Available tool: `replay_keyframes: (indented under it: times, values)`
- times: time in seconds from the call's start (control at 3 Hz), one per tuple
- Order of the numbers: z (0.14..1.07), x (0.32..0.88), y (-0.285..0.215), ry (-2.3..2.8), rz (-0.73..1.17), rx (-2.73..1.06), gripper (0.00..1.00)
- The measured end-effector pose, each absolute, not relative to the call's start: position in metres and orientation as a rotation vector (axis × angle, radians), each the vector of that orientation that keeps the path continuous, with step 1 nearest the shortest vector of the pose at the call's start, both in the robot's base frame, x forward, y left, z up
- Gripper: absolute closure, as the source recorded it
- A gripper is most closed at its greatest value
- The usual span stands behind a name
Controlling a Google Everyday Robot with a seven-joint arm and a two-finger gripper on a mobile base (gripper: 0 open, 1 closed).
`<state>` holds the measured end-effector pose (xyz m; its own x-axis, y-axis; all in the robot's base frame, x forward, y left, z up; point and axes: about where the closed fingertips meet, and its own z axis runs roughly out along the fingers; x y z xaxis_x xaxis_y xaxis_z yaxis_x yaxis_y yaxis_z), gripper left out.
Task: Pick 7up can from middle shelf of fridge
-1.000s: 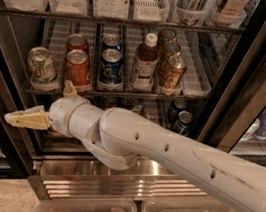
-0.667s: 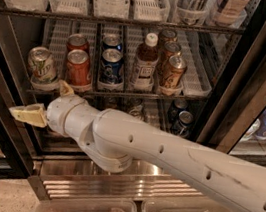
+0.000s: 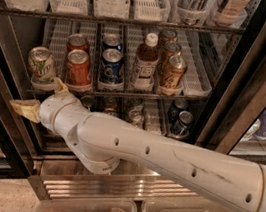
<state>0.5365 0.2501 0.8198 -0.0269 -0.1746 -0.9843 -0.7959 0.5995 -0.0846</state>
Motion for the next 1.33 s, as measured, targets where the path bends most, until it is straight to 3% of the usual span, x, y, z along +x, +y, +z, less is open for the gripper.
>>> replay_keyframes:
  times: [1.33]
  values:
    - [0.828,0.587,0.232,1.558,0.424,-0.703,0.21]
